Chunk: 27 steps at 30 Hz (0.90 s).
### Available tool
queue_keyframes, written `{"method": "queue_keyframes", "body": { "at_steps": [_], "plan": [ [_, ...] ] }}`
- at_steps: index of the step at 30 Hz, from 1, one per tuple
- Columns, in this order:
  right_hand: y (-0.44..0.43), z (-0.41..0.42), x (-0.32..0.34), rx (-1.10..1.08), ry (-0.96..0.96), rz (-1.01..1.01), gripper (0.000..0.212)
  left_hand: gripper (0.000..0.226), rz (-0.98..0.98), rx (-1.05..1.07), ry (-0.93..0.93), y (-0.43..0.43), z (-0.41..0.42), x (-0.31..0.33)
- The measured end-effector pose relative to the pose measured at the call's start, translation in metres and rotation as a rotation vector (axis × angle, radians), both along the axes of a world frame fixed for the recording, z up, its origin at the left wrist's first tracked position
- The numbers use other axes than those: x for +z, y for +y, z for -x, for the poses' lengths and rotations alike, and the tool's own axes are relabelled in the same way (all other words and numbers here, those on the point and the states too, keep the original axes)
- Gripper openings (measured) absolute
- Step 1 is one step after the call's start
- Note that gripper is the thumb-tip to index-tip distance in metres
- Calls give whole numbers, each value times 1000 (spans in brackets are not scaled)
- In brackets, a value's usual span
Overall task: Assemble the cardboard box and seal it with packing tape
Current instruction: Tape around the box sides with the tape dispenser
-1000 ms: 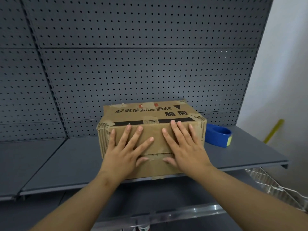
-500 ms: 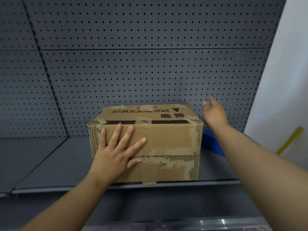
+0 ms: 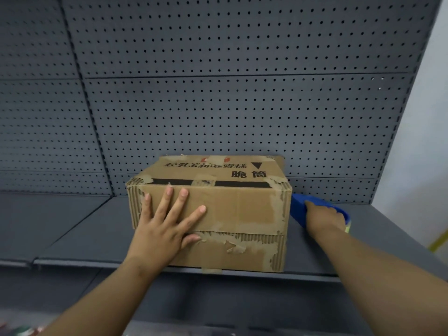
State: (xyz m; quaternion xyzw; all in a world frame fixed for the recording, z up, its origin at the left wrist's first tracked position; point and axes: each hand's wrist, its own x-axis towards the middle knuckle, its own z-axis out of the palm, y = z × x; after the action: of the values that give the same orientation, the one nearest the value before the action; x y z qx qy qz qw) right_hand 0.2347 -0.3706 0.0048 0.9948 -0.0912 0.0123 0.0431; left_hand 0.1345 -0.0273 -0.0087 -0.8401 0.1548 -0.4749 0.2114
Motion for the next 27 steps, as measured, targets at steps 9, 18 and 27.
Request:
{"method": "queue_keyframes", "body": {
  "at_steps": [9,18,27],
  "plan": [
    [1,18,86,165,-488,-621,50,66,112,59,137,-11,18,-6],
    [55,129,180,645,-621,-828,51,66,171,77,414,-17,56,11],
    [88,229,168,775,-509,-759,50,73,535,-101,614,-7,126,47]
  ]
}}
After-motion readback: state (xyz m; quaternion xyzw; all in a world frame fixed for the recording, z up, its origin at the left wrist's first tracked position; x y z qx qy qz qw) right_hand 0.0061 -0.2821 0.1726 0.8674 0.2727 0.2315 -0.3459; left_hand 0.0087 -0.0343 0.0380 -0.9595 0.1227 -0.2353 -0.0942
